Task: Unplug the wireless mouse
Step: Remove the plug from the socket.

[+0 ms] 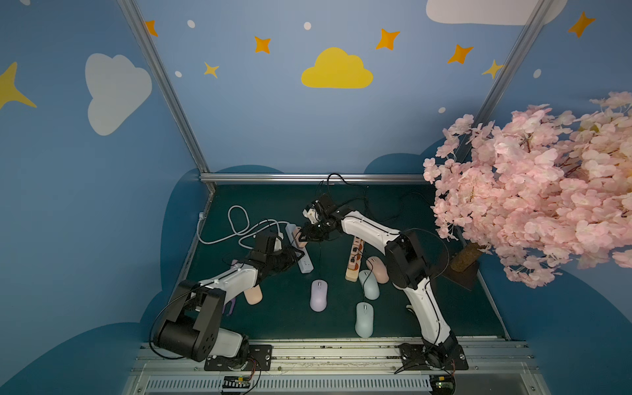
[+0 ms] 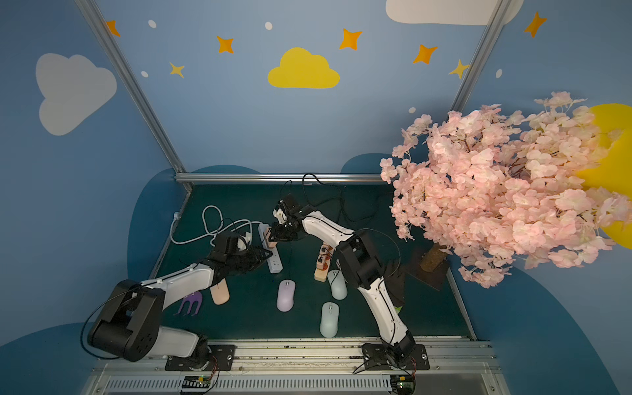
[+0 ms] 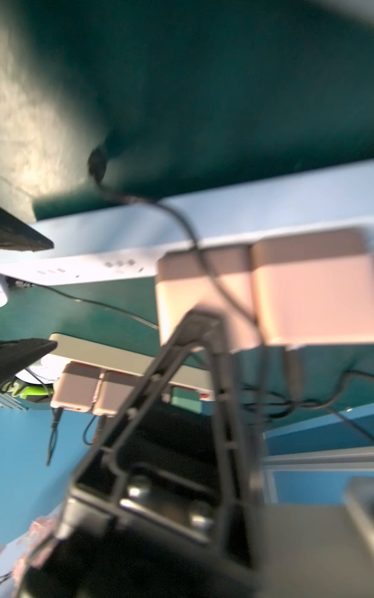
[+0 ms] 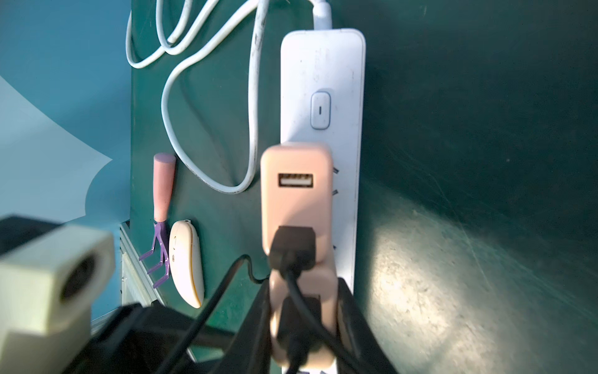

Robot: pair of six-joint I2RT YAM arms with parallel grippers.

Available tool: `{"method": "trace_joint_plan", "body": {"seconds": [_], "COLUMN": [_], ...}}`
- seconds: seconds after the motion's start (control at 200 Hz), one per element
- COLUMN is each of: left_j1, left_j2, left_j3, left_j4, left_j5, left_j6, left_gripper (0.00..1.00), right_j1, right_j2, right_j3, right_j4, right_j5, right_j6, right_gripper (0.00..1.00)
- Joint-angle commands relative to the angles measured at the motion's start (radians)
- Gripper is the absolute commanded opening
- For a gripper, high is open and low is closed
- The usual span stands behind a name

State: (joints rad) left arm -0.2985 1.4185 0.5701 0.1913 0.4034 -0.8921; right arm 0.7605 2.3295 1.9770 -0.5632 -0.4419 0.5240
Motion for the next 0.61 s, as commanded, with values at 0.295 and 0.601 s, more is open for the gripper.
{"method": "trace_joint_plan", "body": {"seconds": [0.295, 0.601], "left_j1": [-0.042, -0.042], "left_j2": [0.077, 0.194], "left_j3": [-0.024, 0.003], "left_j4": [0.0, 0.106], "left_j5": [-0.097, -0.037], "left_j6": [-0.038, -0.038], "left_gripper": [0.46, 0.49], "right_j1": [0.002, 0.001], "right_j2": [-0.047, -0.035], "right_j3": [-0.038, -0.033], "right_j4": [0.02, 0.032], "right_j5": [-0.043, -0.06], "right_j6": [0.021, 0.031], "right_gripper": [0.13, 0.13]}}
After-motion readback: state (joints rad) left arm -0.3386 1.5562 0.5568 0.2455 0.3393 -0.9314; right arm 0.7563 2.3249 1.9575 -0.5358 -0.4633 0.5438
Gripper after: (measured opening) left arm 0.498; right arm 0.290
